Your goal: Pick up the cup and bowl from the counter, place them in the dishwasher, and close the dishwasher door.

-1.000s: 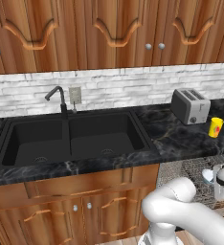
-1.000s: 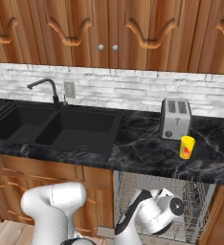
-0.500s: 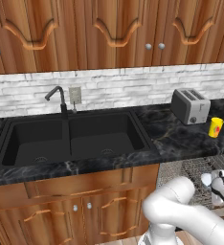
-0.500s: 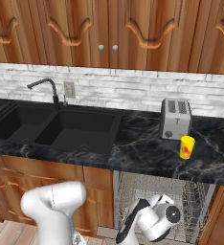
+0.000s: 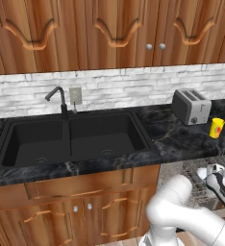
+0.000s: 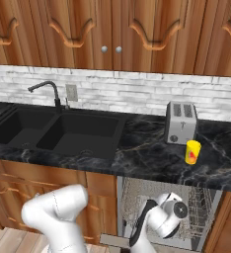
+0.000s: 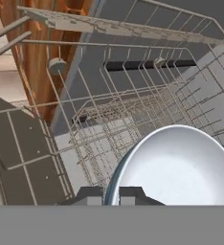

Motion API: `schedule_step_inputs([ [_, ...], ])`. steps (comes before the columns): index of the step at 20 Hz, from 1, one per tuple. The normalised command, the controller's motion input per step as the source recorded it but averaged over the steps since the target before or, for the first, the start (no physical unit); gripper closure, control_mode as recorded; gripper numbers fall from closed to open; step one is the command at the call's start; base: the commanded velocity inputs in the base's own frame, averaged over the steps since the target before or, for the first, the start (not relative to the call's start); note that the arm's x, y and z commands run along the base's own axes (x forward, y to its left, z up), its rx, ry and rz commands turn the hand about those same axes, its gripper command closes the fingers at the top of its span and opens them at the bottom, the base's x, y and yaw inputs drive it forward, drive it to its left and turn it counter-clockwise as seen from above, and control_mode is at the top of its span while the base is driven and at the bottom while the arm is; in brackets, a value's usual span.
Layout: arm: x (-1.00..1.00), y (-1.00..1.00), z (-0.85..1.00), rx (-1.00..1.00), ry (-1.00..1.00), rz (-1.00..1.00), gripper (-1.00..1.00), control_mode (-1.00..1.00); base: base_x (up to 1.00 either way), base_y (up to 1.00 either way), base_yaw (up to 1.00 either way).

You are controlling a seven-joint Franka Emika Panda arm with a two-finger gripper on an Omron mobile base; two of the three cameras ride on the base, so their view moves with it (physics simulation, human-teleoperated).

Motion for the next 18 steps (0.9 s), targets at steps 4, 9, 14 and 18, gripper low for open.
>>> schedule_step_inputs([
  [4,0.19,-0.19,-0.56,0.0,0.0,0.0,-1.0,-1.0,0.0,0.0,0.0],
  [9,-0.2,-0.11,-0.48,-0.01,-0.02,0.0,-1.0,-1.0,0.0,0.0,0.0],
  [14,-0.65,-0.12,-0.62,-0.09,-0.06,0.02,-1.0,-1.0,0.0,0.0,0.0],
  [18,-0.79,-0.07,-0.69,-0.14,-0.08,0.06,-1.0,-1.0,0.0,0.0,0.0],
])
